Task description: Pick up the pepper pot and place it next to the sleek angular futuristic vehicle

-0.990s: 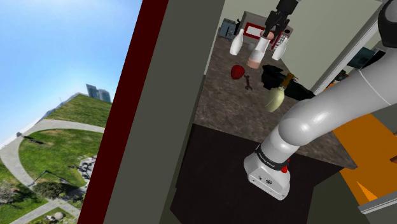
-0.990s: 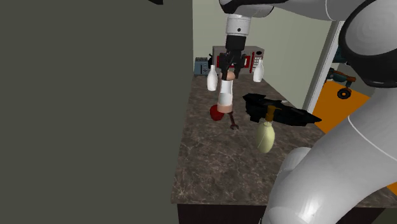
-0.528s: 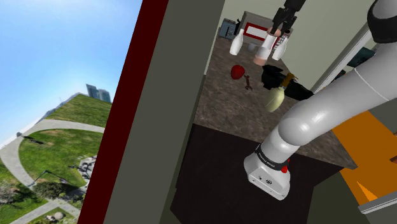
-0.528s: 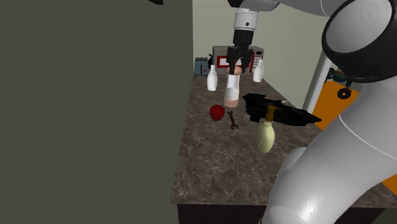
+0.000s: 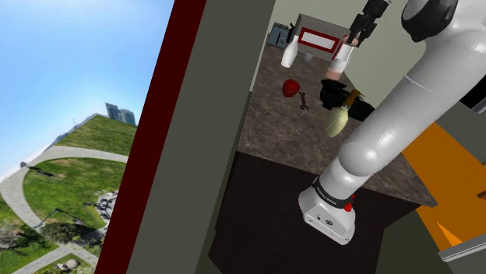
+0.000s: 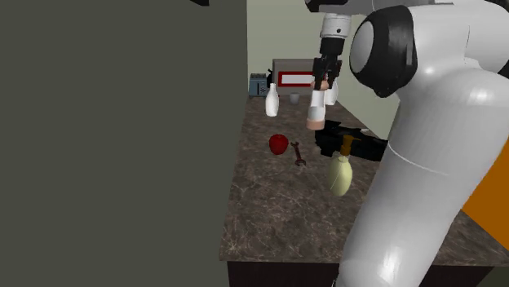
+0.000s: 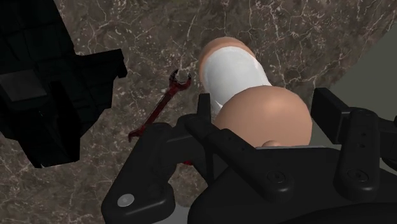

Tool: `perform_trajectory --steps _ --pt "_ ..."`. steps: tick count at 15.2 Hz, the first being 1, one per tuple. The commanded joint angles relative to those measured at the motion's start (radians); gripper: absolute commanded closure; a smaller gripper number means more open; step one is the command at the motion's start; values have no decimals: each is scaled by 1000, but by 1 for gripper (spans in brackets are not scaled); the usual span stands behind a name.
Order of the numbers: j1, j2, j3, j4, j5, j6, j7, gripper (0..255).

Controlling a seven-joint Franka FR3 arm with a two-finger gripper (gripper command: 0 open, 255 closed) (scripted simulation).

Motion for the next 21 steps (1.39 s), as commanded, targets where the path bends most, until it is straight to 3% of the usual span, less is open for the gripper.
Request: perform_trajectory --steps 1,3,21 --pt "-41 88 -49 74 62 -25 -87 255" --pt "-127 214 -92 178 159 -65 -191 255" --pt "-57 97 -63 -166 64 216 -146 255"
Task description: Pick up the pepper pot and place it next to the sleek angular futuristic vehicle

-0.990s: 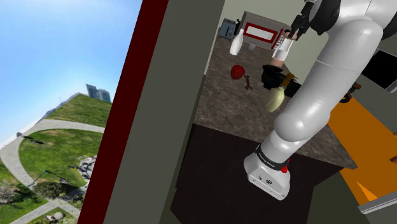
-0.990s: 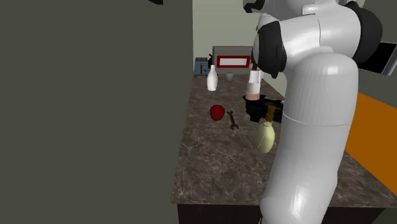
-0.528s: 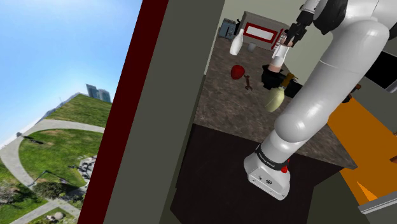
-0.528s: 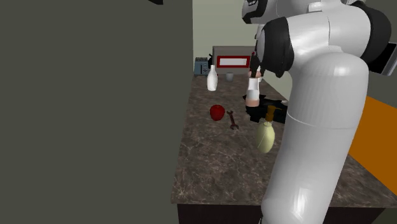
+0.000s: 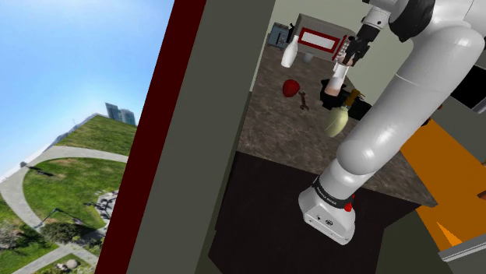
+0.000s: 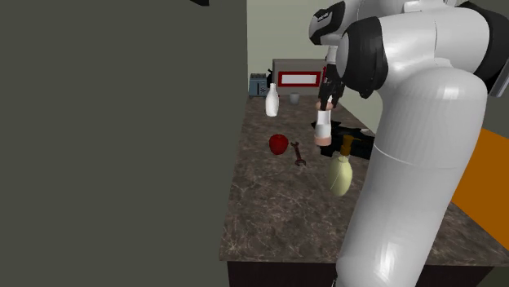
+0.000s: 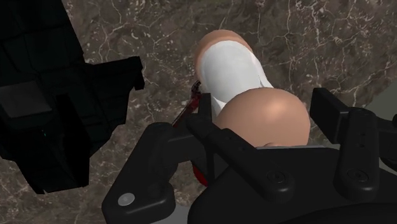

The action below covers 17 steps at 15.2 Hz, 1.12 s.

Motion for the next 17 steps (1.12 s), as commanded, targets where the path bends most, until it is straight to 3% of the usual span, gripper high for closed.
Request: perform_trajectory --steps 1,17 --pt "1 -2 1 -29 -1 28 -1 255" --pt "3 16 5 -230 18 239 -25 255"
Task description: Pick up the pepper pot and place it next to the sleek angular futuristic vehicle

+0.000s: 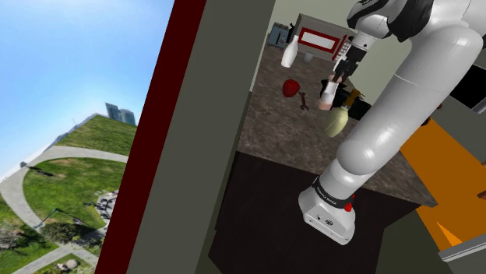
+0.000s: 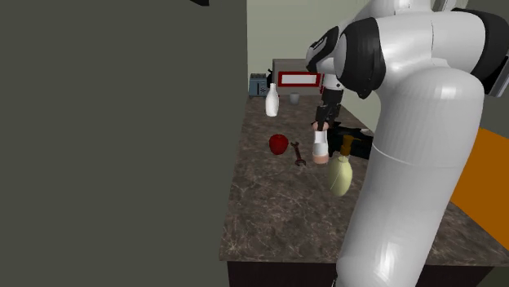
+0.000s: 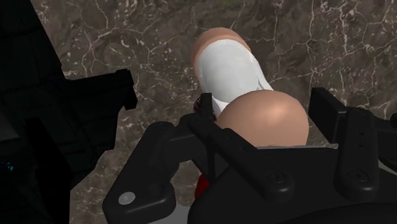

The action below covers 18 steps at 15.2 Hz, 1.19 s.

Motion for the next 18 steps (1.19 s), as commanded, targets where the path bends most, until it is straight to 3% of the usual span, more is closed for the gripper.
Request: perform_trajectory --steps 1,12,18 --pt "-1 10 1 -20 10 26 -6 255" --pt "-18 76 11 -118 72 158 -57 255" --pt "-19 81 12 -123 76 166 -60 255"
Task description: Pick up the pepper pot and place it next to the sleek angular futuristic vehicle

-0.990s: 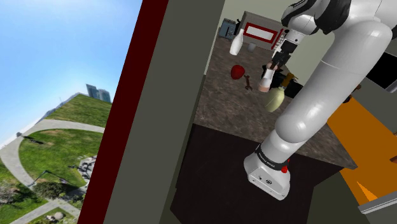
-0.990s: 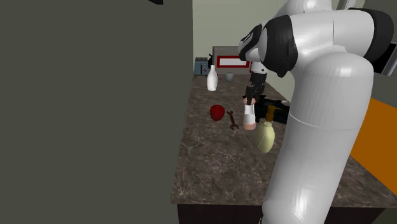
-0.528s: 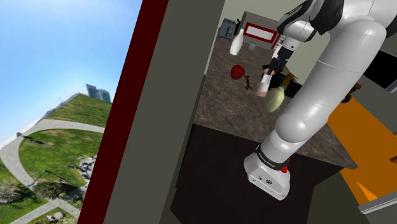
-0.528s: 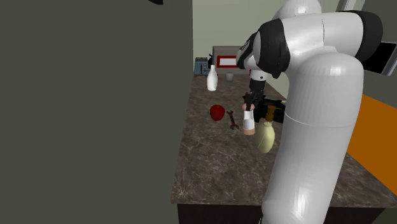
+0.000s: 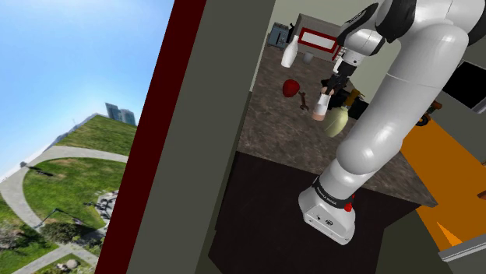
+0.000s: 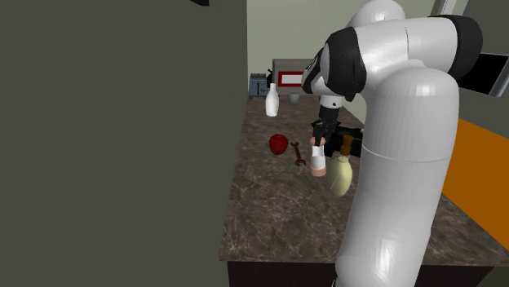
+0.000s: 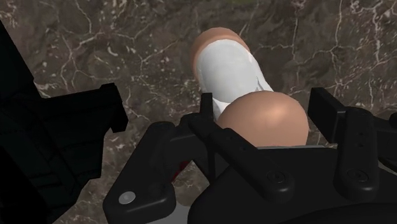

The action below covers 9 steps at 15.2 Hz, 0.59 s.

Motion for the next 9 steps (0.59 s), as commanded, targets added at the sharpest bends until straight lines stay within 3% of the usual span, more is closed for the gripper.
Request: perform_trajectory --steps 1,3,4,9 --pt "0 0 0 0 0 0 0 255" --pt "0 0 0 0 0 0 0 255" --pt "0 0 0 0 0 0 0 0" --pt "0 0 0 0 0 0 0 0"
